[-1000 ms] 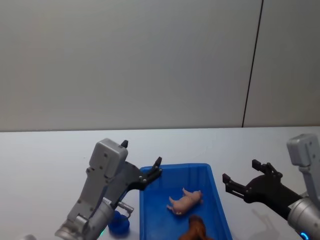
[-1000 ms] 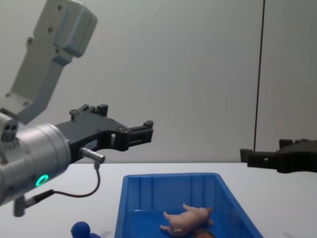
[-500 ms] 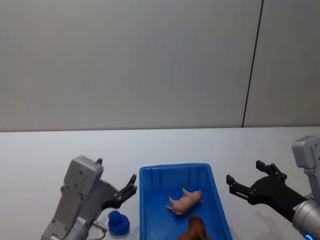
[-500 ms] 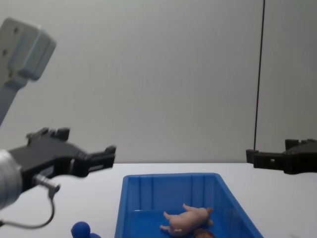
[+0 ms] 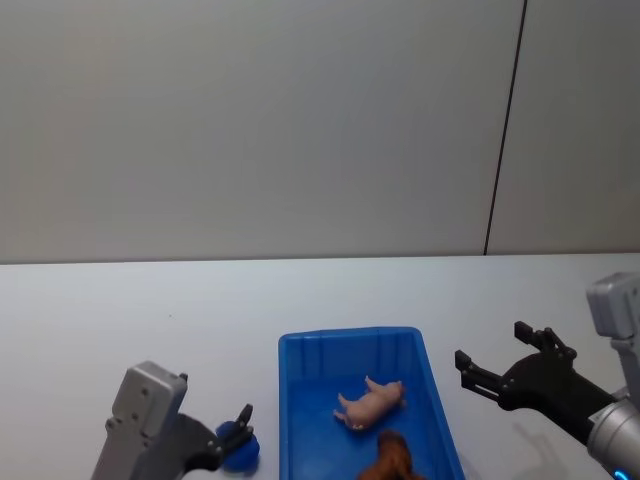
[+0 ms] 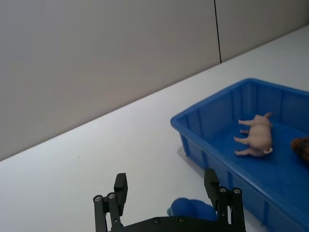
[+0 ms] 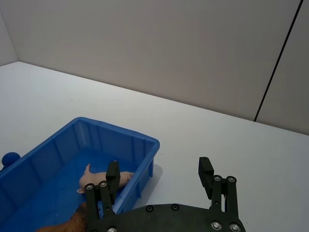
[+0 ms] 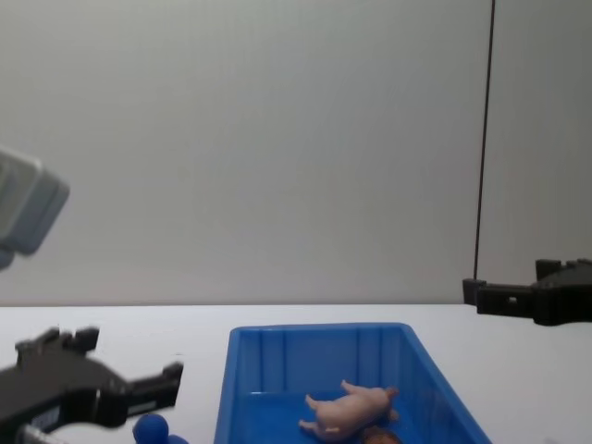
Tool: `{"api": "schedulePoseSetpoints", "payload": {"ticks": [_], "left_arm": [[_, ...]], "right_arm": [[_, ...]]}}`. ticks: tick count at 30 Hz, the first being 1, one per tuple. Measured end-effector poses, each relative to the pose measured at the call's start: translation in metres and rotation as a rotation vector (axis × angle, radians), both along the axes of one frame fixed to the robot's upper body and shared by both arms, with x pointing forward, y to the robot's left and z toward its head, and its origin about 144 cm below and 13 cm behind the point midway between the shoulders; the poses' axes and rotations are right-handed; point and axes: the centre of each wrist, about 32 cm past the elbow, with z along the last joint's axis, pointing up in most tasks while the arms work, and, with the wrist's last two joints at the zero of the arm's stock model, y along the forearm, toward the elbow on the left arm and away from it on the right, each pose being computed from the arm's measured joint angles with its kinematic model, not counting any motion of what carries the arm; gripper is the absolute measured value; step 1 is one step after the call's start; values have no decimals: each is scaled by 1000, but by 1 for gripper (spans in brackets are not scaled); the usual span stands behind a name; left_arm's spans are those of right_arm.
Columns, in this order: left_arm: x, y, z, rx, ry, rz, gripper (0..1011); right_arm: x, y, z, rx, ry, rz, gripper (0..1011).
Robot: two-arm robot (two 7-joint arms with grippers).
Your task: Pick up the two dolls from the table and place them into the box.
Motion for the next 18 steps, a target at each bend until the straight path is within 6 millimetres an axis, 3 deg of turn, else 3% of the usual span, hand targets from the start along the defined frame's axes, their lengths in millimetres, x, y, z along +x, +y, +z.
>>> {"api": "schedulePoseSetpoints", "payload": {"ticks": [18], "left_arm": [[13,11,-32,-2,92,-76,1003]], "right_arm": [[0,0,0,-1,-1,0,1001]]}}
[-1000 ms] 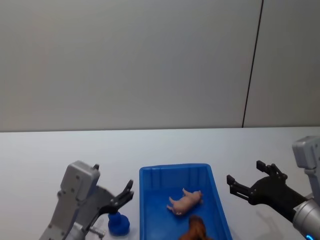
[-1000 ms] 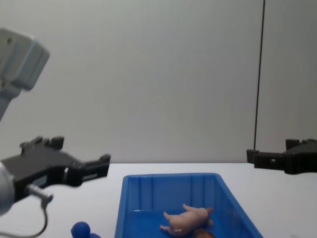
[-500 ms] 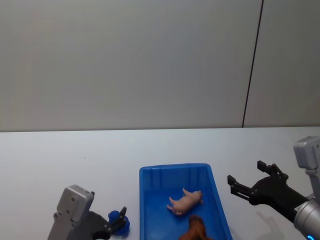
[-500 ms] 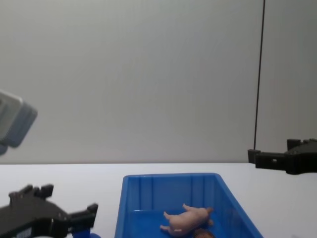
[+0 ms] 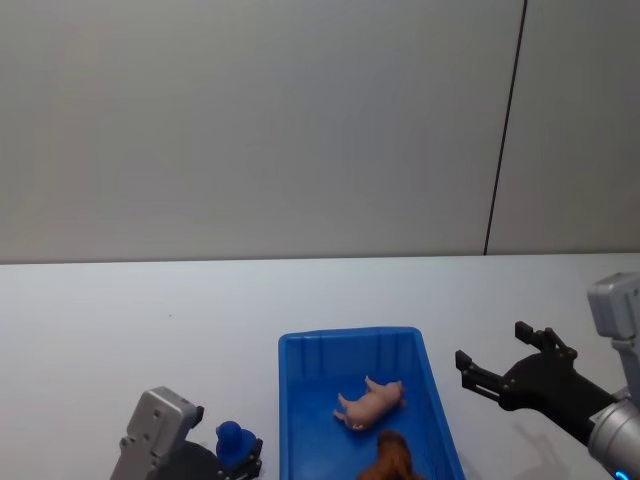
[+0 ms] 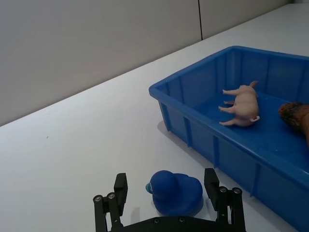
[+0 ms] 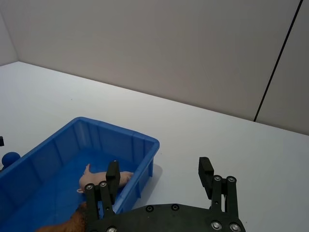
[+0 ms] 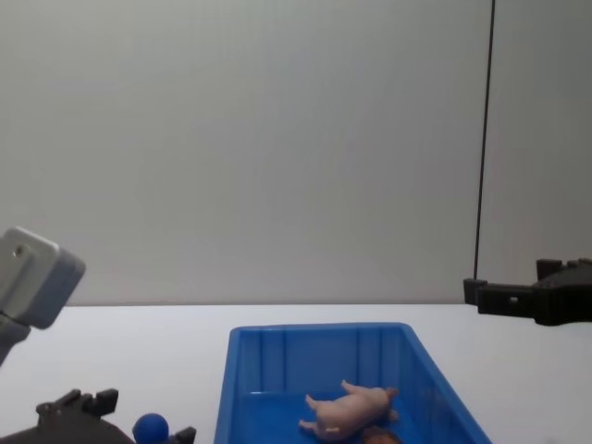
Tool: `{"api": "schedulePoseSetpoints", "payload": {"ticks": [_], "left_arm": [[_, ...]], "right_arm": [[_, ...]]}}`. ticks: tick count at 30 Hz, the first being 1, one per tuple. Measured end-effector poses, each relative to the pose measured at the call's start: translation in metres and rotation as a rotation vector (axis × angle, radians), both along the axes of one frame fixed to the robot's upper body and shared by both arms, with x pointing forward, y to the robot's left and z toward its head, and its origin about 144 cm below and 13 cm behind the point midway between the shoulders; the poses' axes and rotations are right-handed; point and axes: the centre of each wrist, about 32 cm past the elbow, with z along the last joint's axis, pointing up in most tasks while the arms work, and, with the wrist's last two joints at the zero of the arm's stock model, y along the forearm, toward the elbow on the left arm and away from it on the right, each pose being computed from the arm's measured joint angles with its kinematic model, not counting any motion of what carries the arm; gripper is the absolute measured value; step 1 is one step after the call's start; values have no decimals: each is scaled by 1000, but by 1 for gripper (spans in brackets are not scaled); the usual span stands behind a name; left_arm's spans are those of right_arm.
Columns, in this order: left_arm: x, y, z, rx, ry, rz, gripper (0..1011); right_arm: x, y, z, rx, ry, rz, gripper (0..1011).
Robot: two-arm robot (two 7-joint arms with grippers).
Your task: Pick up the two dolls from the table and place them into the box.
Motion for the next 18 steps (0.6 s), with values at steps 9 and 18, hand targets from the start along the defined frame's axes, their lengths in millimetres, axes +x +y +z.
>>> {"api": "schedulePoseSetpoints", "payload": {"ticks": [9,18], "left_arm": [[7,2,-7,4,17,-25,963],[15,3,-10,17,36,-44,732]], "right_arm": [[0,0,0,0,1,0,1001],[0,0,0,0,1,0,1001]]}}
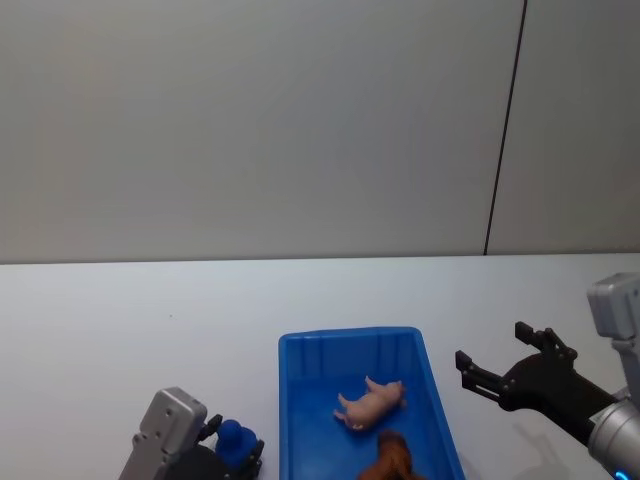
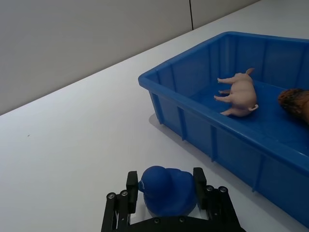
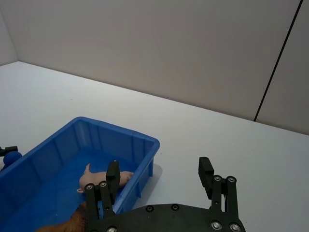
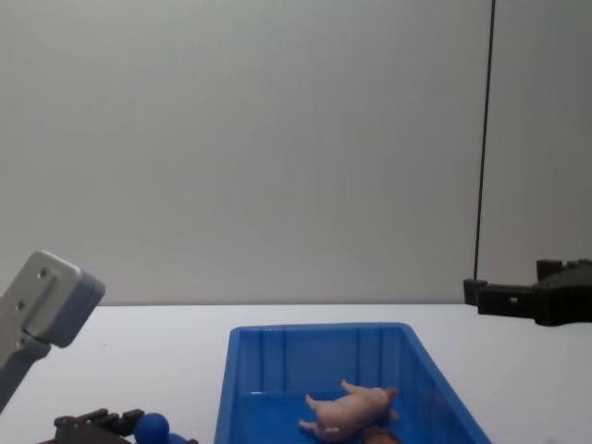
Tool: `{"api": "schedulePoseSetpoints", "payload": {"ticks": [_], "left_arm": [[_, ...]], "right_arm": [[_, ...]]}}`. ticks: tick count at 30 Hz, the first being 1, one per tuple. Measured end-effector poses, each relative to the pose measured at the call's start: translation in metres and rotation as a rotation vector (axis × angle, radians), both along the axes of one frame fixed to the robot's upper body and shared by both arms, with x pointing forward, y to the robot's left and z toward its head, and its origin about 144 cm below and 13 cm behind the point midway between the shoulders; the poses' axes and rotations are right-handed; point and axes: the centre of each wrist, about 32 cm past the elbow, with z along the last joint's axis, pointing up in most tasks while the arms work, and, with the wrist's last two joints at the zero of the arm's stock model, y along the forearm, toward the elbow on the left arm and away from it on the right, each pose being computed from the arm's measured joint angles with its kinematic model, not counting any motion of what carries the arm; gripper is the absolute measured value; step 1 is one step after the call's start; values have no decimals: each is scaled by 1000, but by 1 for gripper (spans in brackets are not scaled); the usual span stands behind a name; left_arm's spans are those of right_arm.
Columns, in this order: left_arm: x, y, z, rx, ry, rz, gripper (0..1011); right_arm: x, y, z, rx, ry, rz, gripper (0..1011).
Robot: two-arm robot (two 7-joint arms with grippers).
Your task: Pick up the two dolls from the table and place them into the box.
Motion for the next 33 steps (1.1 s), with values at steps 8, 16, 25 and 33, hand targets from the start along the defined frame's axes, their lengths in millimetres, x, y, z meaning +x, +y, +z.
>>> {"api": "schedulePoseSetpoints", "payload": {"ticks": [8,16,25,33], "left_arm": [[5,2,1,10,7,-7,639],[9,5,8,22,-13,-2,587],[15,8,33,36,-107,9,525],[22,4,62,47,-208,3,440]], "right_arm": [[0,0,0,0,0,0,1001],[0,0,0,0,0,0,1001],[0,0,0,0,0,0,1001],[0,0,0,0,0,0,1001]]}}
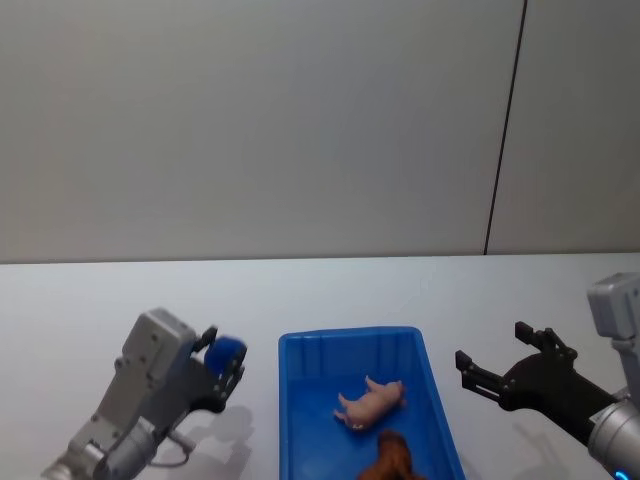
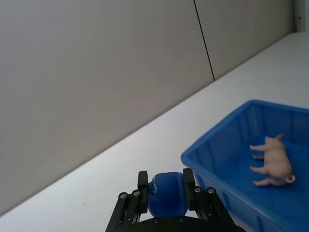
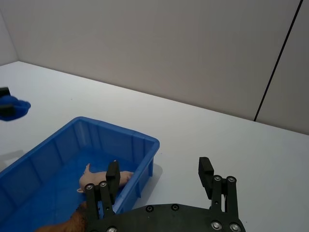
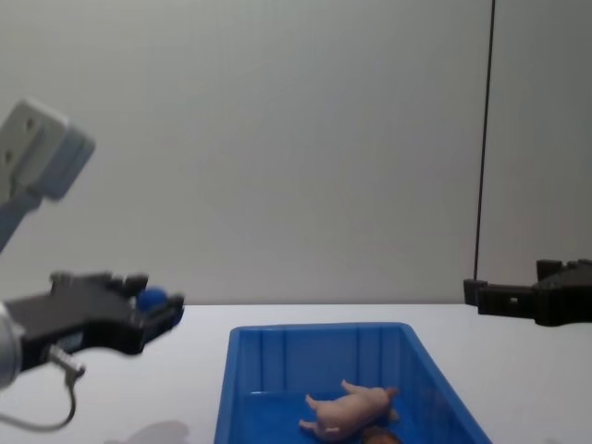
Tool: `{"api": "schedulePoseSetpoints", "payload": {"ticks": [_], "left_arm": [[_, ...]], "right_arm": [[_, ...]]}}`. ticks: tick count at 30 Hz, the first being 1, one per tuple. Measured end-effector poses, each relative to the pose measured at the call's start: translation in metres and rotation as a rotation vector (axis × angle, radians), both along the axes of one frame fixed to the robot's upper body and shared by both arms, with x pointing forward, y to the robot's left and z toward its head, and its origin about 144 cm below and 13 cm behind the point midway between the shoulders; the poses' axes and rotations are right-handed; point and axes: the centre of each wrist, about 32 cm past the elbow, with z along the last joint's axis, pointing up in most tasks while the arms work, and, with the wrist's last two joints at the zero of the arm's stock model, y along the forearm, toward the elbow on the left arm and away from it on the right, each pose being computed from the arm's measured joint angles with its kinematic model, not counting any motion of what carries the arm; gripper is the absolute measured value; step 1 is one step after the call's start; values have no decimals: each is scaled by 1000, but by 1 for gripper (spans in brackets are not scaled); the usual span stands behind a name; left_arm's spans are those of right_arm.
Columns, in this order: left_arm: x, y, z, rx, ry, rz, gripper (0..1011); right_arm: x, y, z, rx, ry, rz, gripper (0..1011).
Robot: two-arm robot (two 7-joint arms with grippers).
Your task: Pick up the two dolls from the table and place them into the box.
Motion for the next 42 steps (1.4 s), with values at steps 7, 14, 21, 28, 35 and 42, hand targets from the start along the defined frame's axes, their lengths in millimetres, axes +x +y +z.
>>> {"api": "schedulePoseSetpoints", "payload": {"ticks": [7,14,21,28,35,42], "left_arm": [[7,-11,19,-6,-64,-38,390],[14,-30,28,-27,-93,-110,346],[23,-56,29,-59,-94,-204,446],[31,-78,28,-87,-81,-283,699],[35,-88,26,-108,-76,-331,907],[36,-84,26,-123,-81,-360,1001]], "right_arm": [[0,0,0,0,0,0,1001],[0,0,0,0,0,0,1001],[0,0,0,0,0,0,1001],[0,0,0,0,0,0,1001],[0,0,0,0,0,0,1001],[0,0,0,0,0,0,1001]]}}
